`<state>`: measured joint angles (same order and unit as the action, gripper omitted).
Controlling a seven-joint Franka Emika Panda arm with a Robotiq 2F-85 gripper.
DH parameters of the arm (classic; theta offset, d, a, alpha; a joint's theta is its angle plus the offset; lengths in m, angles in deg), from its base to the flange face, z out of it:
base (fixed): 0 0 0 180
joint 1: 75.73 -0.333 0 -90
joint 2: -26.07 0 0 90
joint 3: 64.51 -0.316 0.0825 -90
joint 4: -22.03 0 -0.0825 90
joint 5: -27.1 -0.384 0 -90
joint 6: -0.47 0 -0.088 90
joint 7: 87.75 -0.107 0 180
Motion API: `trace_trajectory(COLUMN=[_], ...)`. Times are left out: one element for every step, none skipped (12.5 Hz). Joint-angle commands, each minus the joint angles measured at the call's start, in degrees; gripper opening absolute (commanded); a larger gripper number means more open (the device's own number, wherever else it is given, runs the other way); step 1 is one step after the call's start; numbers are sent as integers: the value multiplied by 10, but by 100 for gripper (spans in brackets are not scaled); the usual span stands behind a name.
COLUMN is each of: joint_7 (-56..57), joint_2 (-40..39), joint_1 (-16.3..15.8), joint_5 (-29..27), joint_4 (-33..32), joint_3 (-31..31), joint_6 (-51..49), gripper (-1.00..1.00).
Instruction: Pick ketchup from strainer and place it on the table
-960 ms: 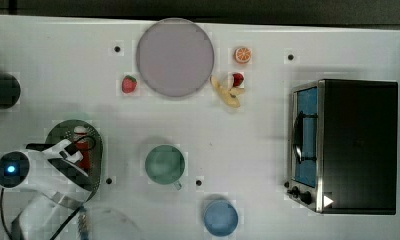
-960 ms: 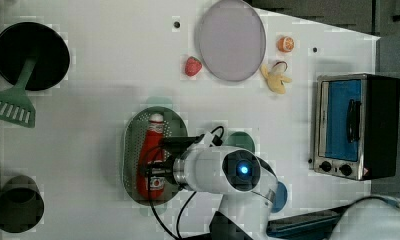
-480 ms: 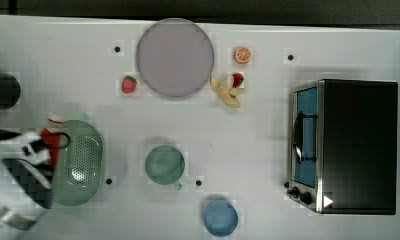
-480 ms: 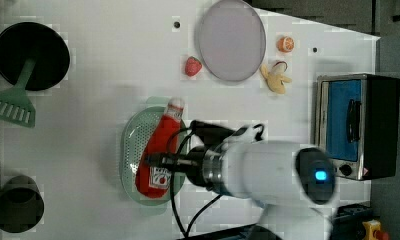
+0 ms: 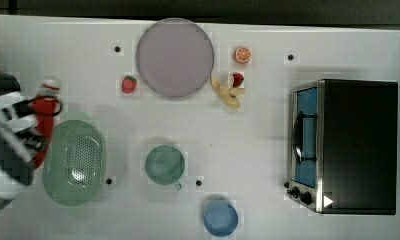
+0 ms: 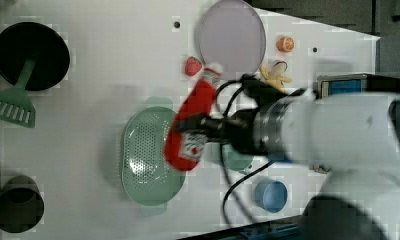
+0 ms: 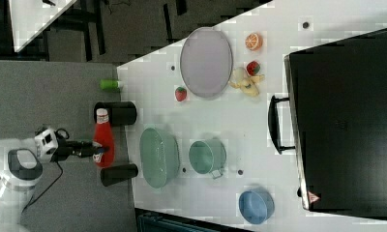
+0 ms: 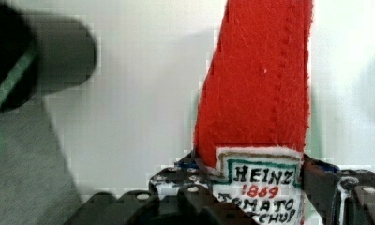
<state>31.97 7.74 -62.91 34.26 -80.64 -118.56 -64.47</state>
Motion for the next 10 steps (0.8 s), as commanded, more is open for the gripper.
trace_trajectory(joint_7=[55, 71, 85, 96, 109, 132, 159, 190, 224, 252], joint_2=[8, 15, 22, 29, 34, 39, 42, 44, 44, 44], joint_1=[72, 87, 100, 111, 121, 129, 136, 142, 146, 149], joint_5=[3, 6, 10, 16, 22, 25, 26, 27, 27, 26], joint_4=[32, 33, 32, 32, 31, 30, 25, 19, 12, 2], joint_3=[53, 68, 83, 98, 113, 127, 142, 157, 171, 184], joint_6=[-58, -62, -62, -62, -62, -64, -65, -65, -65, -63], gripper=[18, 18, 18, 18, 18, 18, 18, 18, 18, 18])
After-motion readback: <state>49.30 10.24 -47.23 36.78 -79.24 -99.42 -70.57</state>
